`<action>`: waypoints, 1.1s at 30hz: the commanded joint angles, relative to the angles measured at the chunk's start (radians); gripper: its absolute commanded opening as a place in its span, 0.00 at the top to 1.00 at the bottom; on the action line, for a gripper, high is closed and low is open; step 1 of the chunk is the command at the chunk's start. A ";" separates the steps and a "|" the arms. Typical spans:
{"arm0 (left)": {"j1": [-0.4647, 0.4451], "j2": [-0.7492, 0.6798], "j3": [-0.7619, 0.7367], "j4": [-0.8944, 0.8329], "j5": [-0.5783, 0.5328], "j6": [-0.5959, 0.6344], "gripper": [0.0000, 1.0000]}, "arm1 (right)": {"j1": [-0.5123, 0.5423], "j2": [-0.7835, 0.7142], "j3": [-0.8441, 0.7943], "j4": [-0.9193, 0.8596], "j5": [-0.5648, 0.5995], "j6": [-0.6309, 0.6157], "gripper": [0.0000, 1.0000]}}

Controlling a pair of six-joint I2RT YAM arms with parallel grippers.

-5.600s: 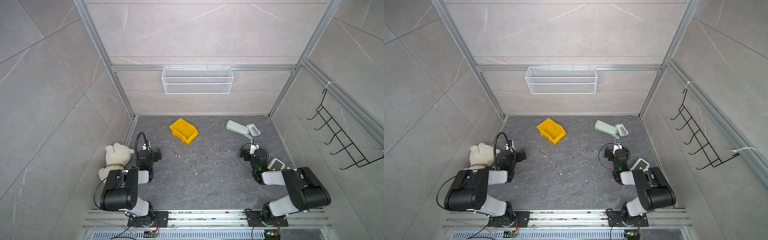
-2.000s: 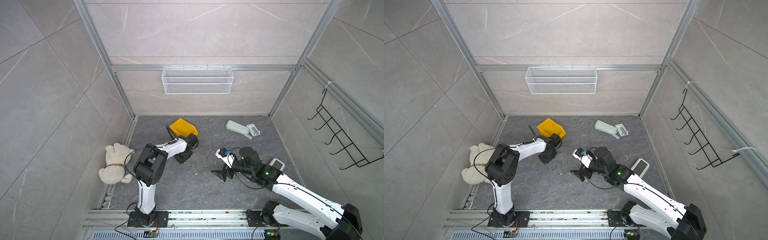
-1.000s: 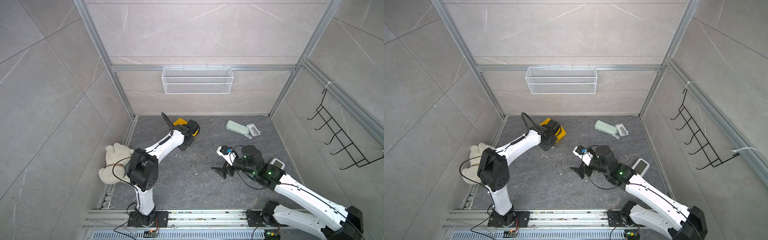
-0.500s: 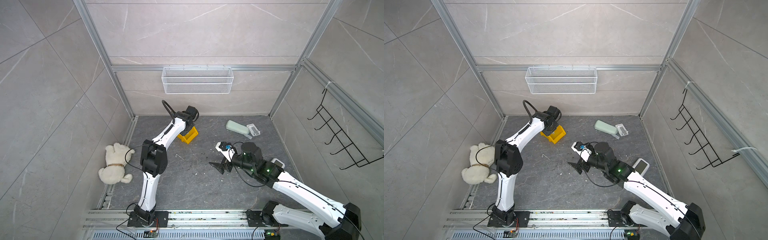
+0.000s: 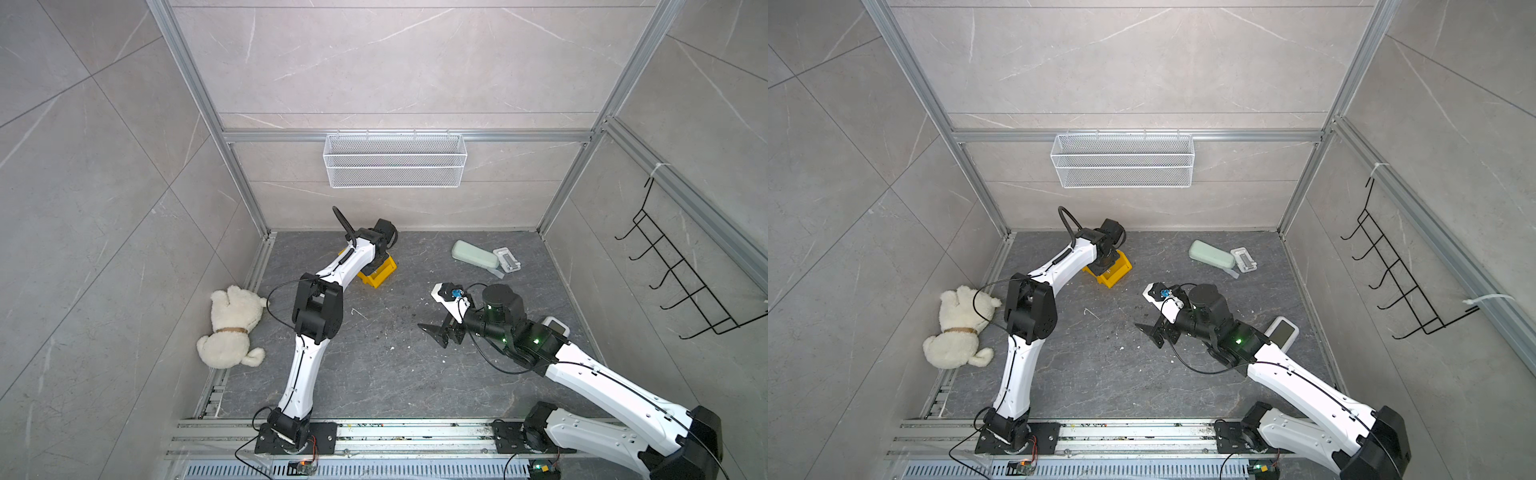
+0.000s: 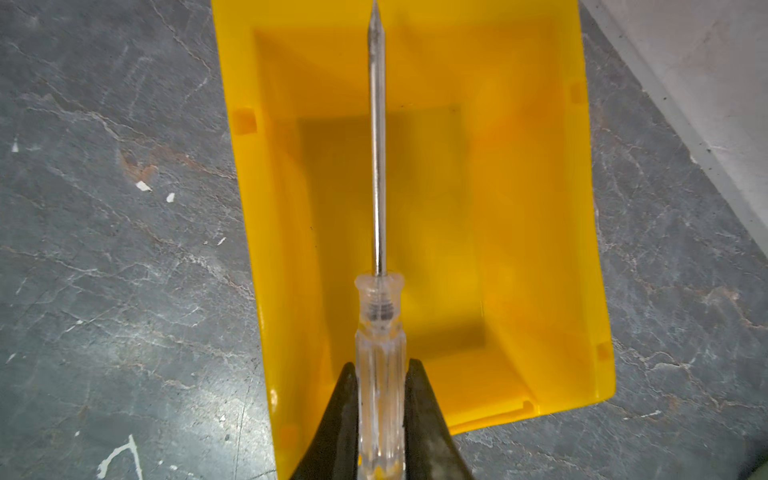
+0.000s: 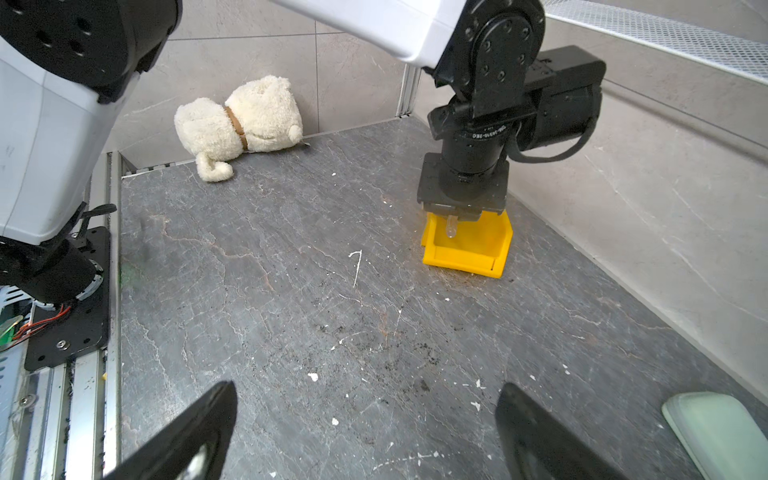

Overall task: Put the screwdriver in the bin
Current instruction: 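Carry the screwdriver with the left gripper over the yellow bin and lower it, then open the left gripper to drop the screwdriver into the yellow bin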

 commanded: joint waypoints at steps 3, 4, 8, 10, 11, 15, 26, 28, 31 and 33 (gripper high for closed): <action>0.005 0.031 0.009 0.025 -0.009 0.019 1.00 | 0.007 -0.015 0.019 -0.011 -0.003 0.011 0.01; 0.006 0.035 0.009 0.025 -0.010 0.021 1.00 | 0.008 -0.017 0.020 -0.012 -0.003 0.010 0.01; 0.006 0.034 0.010 0.022 -0.012 0.015 0.88 | 0.007 -0.023 0.018 -0.019 -0.002 0.008 0.01; 0.006 0.030 0.009 0.023 -0.012 0.013 0.82 | 0.007 -0.025 0.018 -0.021 -0.003 0.006 0.01; 0.006 0.027 0.009 0.025 -0.012 0.012 0.79 | 0.008 -0.025 0.018 -0.020 -0.002 0.006 0.01; 0.006 0.017 0.005 0.023 -0.017 0.013 0.68 | 0.008 -0.027 0.018 -0.022 -0.005 0.005 0.01; -0.001 -0.102 0.001 0.036 -0.062 0.072 0.57 | 0.009 -0.032 0.015 -0.013 -0.006 0.015 0.01; -0.006 -0.132 0.002 0.039 -0.078 0.095 0.56 | 0.009 -0.031 0.011 -0.006 -0.003 0.018 0.01; -0.014 -0.185 -0.001 0.038 -0.098 0.126 0.56 | 0.009 -0.031 0.003 0.014 0.011 0.025 0.01; -0.015 -0.230 -0.018 0.040 -0.099 0.146 0.52 | 0.009 -0.030 -0.002 0.031 0.030 0.033 0.01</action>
